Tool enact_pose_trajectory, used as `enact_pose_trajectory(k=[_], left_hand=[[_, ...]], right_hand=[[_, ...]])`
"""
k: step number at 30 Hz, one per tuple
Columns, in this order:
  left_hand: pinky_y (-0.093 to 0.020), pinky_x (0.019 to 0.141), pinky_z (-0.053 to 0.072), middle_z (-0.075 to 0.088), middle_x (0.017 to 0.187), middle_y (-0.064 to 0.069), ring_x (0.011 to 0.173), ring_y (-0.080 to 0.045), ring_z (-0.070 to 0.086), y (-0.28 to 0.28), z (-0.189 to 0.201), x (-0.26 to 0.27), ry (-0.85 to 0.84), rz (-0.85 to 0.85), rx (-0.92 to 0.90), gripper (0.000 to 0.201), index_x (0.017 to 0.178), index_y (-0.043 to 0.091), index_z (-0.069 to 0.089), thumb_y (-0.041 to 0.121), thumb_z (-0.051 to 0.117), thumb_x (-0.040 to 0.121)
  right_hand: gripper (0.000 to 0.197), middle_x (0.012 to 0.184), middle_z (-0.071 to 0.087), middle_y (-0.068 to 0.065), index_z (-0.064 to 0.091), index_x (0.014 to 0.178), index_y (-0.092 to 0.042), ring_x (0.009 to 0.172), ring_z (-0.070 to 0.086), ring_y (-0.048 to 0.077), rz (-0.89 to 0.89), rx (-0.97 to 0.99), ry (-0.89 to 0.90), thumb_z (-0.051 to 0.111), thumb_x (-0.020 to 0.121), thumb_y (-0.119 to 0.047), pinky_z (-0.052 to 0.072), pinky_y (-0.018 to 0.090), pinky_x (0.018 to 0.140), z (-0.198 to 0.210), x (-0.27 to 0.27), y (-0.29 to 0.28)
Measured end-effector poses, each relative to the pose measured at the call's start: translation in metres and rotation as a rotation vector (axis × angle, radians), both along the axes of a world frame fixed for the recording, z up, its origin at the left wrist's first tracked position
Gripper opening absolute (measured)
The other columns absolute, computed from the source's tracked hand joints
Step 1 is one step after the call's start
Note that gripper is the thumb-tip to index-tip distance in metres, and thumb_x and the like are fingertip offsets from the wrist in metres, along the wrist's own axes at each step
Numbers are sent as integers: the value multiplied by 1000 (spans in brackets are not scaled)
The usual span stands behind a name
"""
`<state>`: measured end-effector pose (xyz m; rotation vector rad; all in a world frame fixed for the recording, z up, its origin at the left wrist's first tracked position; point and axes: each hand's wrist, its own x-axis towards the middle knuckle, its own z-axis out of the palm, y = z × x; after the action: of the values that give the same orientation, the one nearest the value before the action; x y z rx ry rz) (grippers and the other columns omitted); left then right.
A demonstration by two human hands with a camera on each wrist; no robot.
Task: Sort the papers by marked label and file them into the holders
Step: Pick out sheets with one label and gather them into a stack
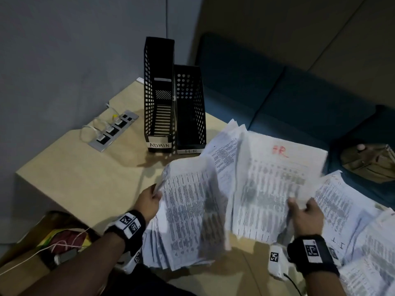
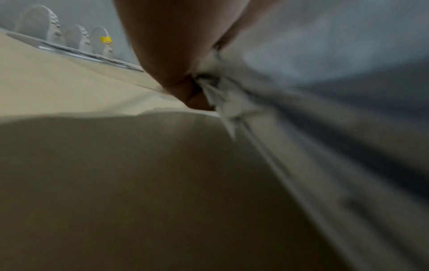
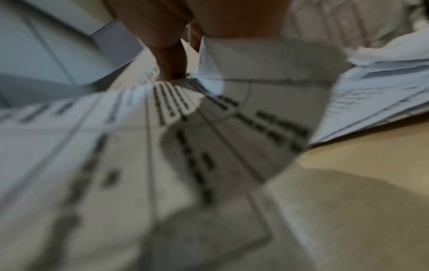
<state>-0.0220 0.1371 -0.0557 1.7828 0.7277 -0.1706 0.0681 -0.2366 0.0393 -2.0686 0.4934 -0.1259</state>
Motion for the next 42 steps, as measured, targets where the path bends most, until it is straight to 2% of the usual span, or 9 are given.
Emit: enact_pose_trajectory(k=[8, 15, 19, 22, 27, 29, 33, 37, 42], left_hand=[[-32, 105, 35, 47, 142, -9, 129, -30, 46, -23, 17, 11, 66, -149, -4, 50, 142, 9, 39, 26, 50, 97], [-32, 107, 32, 41, 145, 5, 132, -14, 40, -14, 25, -3, -106, -152, -202, 87, 142, 25, 35, 67, 63, 72], [-39, 111, 31, 50, 138, 10, 128, -13, 46, -7, 19, 2, -104, -87, -115, 68, 140, 27, 40, 34, 73, 80], [-46, 107, 40, 66, 122, 8, 113, -13, 61, -8, 31, 2, -135, -147, -286, 55, 124, 28, 56, 42, 74, 74], [-24, 94, 49, 63, 98, 24, 87, 6, 60, -25, 45, 7, -94, -263, -163, 30, 101, 40, 54, 22, 71, 84], [-36, 100, 48, 63, 107, 16, 95, -5, 61, -27, 42, 9, -62, -227, -135, 38, 108, 37, 52, 16, 71, 83], [-32, 111, 34, 40, 136, 17, 127, -9, 41, -21, 27, 1, 38, -358, -156, 85, 144, 27, 30, 32, 79, 75], [-32, 108, 36, 50, 136, 10, 130, -11, 44, -25, 11, -7, -20, -481, 1, 55, 135, 28, 45, 17, 66, 85], [-22, 94, 33, 54, 129, 6, 115, -9, 47, -13, 8, -8, 47, -233, 15, 47, 135, 22, 49, 5, 55, 92]], right_hand=[[37, 92, 61, 1, 56, 98, -21, 82, 56, 21, 383, 58, 261, 70, 77, -48, 46, 35, 74, -70, -23, 59], [48, 118, 63, -2, 45, 128, -18, 103, 63, 8, 669, 104, 361, 67, 85, -15, 52, 16, 74, -75, -41, 93], [86, 134, 46, -3, 18, 140, -18, 116, 53, 10, 859, 136, 435, 76, 77, -24, 47, 39, 100, -65, -39, 106], [102, 141, 32, 2, -4, 148, -23, 121, 44, 20, 588, 212, 330, 73, 80, -29, 49, 35, 91, -50, -23, 118], [79, 145, 23, -4, 32, 143, -31, 126, 28, 10, 795, -144, 31, 70, 75, -47, 29, 34, 107, -31, 5, 135], [53, 140, 31, 3, 52, 129, -29, 121, 39, 14, 909, -295, 60, 68, 80, -41, 37, 39, 108, -39, 12, 138], [21, 119, 49, 7, 68, 104, -13, 102, 50, 16, 643, -286, 98, 63, 88, -25, 45, 38, 98, -54, 22, 137], [32, 102, 59, -14, 66, 111, -9, 93, 60, 4, 659, -89, 276, 51, 95, -33, 45, 7, 78, -58, 21, 130], [55, 140, 40, 14, 51, 128, -20, 128, 39, 33, 103, -516, 517, 61, 83, -49, 35, 47, 102, -74, 19, 76]])
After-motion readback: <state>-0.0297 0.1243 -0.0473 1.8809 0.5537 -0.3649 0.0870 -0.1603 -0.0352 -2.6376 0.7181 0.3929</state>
